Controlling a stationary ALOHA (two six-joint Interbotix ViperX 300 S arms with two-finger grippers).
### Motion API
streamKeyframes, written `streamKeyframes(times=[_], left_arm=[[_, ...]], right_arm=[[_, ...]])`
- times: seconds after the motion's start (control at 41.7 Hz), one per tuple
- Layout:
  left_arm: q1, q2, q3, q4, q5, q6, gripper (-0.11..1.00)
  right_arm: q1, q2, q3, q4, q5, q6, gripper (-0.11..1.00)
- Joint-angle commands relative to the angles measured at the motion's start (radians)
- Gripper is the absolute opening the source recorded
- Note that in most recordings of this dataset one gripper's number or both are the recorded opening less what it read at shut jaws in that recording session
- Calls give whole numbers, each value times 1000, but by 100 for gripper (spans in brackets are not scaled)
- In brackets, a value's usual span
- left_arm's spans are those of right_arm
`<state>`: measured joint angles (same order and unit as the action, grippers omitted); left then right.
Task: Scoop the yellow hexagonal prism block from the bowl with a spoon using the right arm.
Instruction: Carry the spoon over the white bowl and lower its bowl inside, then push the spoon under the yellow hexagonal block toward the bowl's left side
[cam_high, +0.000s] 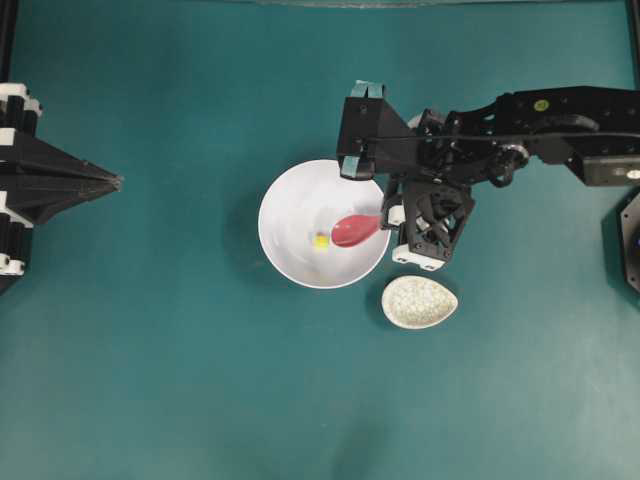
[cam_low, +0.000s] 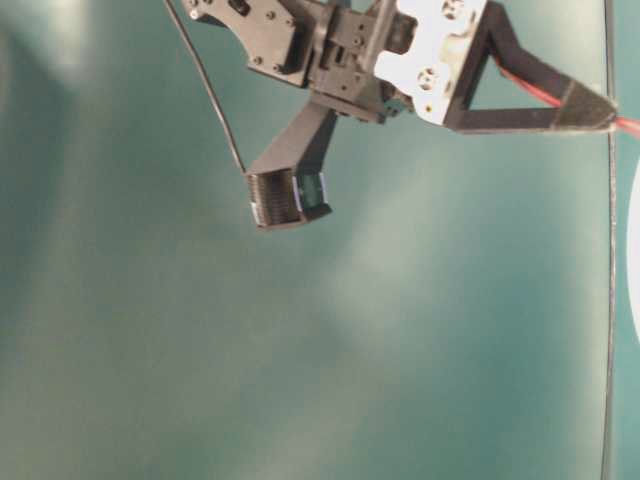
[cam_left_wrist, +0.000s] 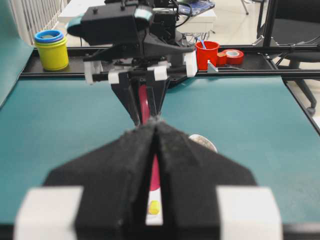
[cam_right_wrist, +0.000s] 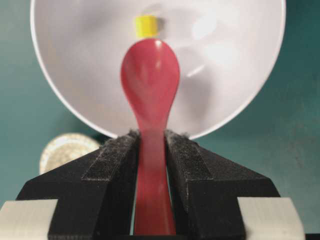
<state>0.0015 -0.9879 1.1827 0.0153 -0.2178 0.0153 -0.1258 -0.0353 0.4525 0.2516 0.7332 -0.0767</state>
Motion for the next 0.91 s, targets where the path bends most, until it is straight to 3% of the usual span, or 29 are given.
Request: streamKeyframes(times=[0.0,0.887], left_arm=[[2,6,-17,3,-6,2,0],[2,2,-17,3,-11,2,0]], right_arm=[[-3,-5,-23,-2,-3,0,23],[9,75,-32,-2,-169,-11,23]])
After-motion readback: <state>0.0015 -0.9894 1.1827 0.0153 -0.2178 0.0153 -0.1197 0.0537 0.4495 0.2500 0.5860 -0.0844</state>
